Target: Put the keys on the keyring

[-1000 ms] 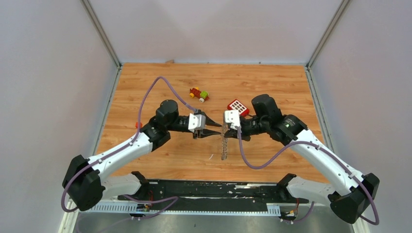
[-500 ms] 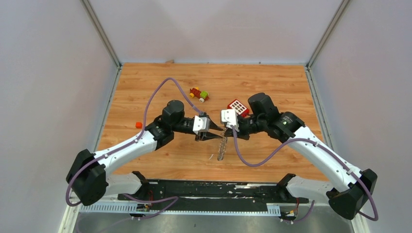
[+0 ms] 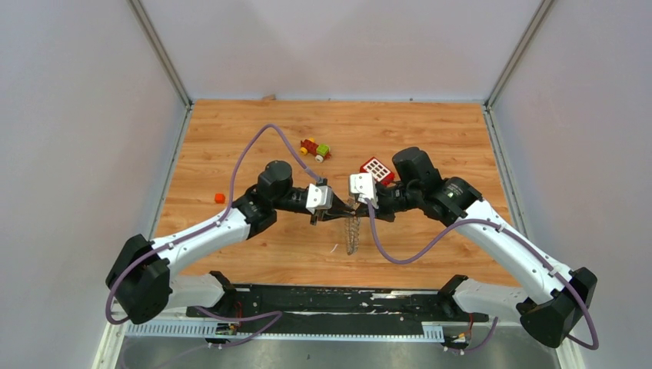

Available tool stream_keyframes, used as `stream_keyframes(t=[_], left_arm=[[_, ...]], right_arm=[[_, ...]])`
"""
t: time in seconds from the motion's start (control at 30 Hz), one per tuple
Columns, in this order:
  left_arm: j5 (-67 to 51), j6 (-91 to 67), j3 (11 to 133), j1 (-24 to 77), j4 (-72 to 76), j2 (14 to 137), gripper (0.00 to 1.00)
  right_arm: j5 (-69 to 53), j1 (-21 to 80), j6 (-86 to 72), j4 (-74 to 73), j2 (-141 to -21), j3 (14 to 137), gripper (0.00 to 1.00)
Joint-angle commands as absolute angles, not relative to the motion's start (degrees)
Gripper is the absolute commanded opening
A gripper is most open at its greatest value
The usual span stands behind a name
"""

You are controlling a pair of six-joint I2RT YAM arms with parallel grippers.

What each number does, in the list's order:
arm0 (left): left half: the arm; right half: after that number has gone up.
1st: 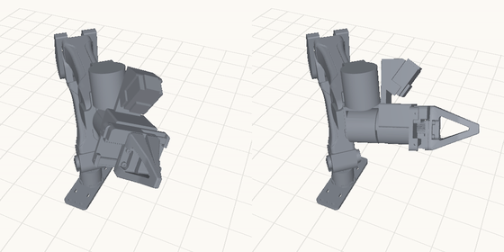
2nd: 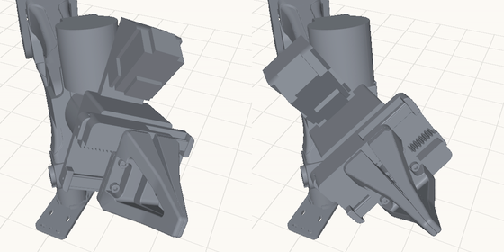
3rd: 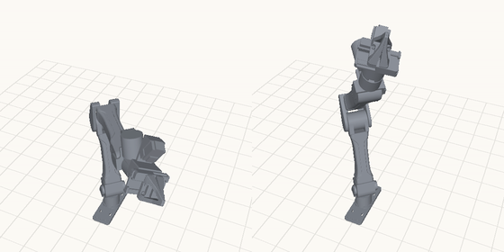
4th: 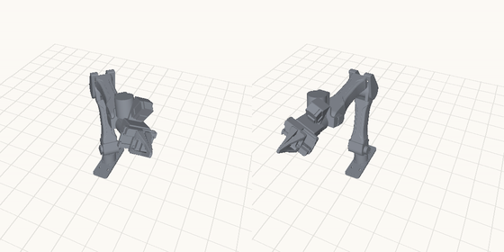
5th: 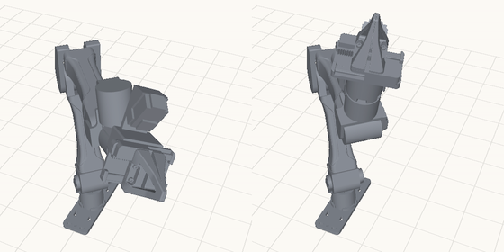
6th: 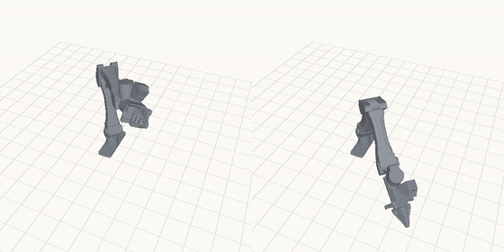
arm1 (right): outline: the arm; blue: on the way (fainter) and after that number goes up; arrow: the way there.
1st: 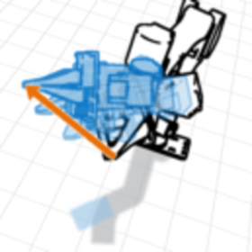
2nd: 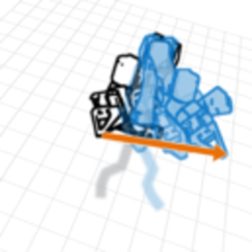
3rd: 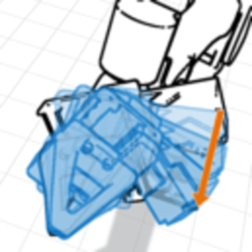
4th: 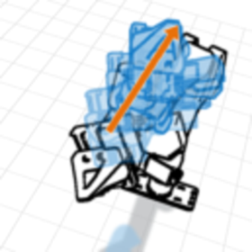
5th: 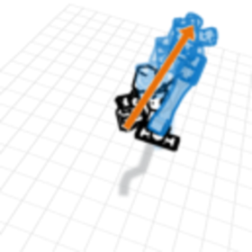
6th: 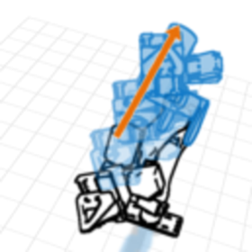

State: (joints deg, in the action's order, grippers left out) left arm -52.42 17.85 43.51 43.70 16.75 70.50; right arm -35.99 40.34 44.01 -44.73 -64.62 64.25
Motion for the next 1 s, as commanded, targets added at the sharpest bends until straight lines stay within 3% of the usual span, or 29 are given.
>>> stream_keyframes(t=[0.0, 0.23, 0.33, 0.47, 0.8, 0.97], left_arm=[[-53.43, 16.04, 43.3, 44.21, 19.67, 71.05, 0.21], [-53.7, 14.83, 43.24, 44.21, 20.52, 70.86, 0.1], [-53.69, 14.83, 43.16, 44.21, 20.52, 70.53, 0.0], [-52.95, 13.77, 42.7, 44.21, 21.14, 69.8, 0.0], [-53.18, 3.19, 37.22, 44.09, 35.93, 68.35, 0.0], [-53.35, 2.06, 36.39, 44.08, 38.09, 68.48, 0.0]], right_arm=[[-36.46, 40.66, 43.68, -42.36, -64.24, 65.13, 0.0], [-36.3, 40.62, 43.68, -42.3, -64.51, 64.97, 0.0], [-36.3, 40.67, 43.59, -42.19, -64.57, 64.86, 0.0], [-36.26, 40.68, 43.2, -42.08, -64.39, 65.02, 0.02], [-37.06, 38.38, 41.84, -39.97, -59.93, 60.83, 0.35], [-41.15, 36.7, 41.97, -40.25, -57.59, 59.18, 0.39]])
